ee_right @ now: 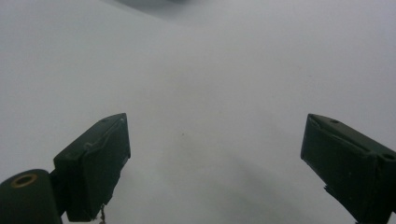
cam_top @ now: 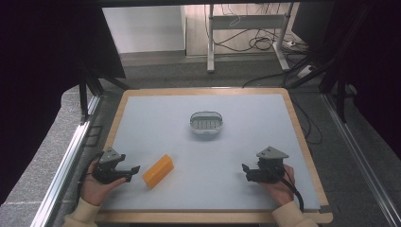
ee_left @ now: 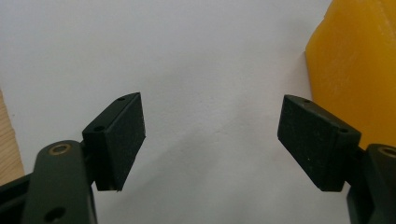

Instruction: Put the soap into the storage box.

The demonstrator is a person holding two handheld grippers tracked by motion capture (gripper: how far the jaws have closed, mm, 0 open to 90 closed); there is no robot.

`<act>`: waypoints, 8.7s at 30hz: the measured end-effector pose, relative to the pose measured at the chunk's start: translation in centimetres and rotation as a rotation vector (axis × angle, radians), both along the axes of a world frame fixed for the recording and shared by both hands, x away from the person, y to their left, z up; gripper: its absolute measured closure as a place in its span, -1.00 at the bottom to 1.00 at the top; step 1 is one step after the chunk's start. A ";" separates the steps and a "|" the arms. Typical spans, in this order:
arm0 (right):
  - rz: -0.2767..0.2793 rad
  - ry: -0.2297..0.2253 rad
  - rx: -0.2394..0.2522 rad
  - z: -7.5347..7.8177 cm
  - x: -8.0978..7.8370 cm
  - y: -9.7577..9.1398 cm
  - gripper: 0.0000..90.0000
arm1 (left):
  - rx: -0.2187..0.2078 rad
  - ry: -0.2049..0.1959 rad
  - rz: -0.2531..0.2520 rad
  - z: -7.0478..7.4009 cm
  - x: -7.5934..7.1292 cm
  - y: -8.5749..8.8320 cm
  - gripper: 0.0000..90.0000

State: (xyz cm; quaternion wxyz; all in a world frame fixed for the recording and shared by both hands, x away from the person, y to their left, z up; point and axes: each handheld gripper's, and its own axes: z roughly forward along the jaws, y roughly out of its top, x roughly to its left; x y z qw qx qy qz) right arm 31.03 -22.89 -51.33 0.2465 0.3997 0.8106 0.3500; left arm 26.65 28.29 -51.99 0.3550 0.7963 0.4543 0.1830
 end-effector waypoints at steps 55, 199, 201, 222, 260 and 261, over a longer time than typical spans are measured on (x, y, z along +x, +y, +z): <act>0.000 0.046 0.072 -0.1 -0.5 -0.3 -0.72 | -0.037 0.041 -0.015 6.8 -1.1 -1.0 -0.44; -0.024 0.085 -0.099 -0.8 -0.4 -0.2 -0.71 | 0.215 0.371 -0.271 4.7 4.6 -11.4 0.37; -0.025 0.083 -0.107 -0.8 -0.4 -0.1 -0.71 | 0.221 0.370 -0.275 4.7 4.7 -11.4 0.37; -0.024 0.073 -0.102 -0.7 -0.4 -0.1 -0.70 | 0.236 0.342 -0.318 6.5 5.7 -12.0 0.37; -0.031 0.077 -0.101 -0.8 -0.4 -0.3 -0.70 | 0.266 0.277 -0.378 8.9 7.6 -14.1 0.37; -0.031 0.077 -0.102 -0.8 -0.4 -0.3 -0.70 | 0.271 0.270 -0.379 9.0 7.6 -14.2 0.37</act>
